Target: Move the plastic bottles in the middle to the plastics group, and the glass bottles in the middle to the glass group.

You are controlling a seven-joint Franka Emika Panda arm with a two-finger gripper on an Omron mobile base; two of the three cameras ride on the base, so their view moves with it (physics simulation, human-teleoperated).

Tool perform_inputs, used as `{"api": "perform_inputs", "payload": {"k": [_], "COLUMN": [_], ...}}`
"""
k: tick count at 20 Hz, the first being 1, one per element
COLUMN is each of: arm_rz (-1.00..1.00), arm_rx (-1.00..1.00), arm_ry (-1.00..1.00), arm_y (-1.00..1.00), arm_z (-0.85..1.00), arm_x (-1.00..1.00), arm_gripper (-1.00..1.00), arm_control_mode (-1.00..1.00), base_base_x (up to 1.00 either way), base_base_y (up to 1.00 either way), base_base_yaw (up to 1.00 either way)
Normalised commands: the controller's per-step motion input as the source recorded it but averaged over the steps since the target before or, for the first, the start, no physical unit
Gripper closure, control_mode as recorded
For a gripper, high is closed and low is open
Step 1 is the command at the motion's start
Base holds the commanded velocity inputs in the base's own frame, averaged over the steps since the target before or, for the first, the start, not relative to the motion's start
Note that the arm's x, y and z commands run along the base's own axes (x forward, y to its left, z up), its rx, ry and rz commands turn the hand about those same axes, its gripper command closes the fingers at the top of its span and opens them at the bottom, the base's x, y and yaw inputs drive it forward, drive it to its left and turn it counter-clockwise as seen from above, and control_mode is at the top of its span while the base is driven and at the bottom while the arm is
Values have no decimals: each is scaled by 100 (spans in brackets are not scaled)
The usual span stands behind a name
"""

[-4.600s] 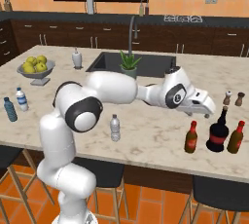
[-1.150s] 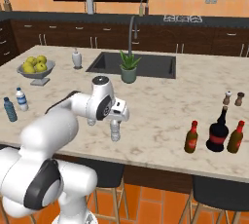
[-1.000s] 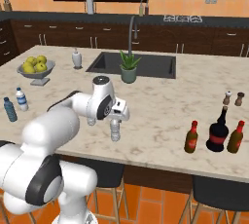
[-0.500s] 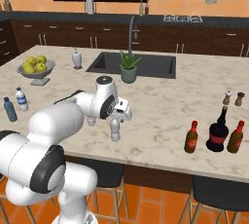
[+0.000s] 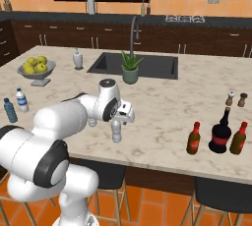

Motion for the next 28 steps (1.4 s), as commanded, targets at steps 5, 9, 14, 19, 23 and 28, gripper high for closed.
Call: {"api": "perform_inputs", "payload": {"k": [5, 9, 14, 19, 23, 28], "arm_rz": [0, 0, 0, 4, 3, 11], "arm_rx": [-1, 0, 16, 8, 0, -6], "arm_ry": [0, 0, -8, -9, -2, 2], "arm_y": [10, 4, -7, 42, 94, 100], "arm_z": [-22, -16, 21, 48, 26, 18], "arm_x": [3, -2, -45, -62, -43, -25], "arm_gripper": [100, 100, 100, 100, 100, 100], "arm_control_mode": [-100, -100, -100, -100, -100, -100], "base_base_x": [0, 0, 0, 0, 0, 0], "base_base_y": [0, 0, 0, 0, 0, 0], "base_base_yaw": [0, 0, 0, 0, 0, 0]}}
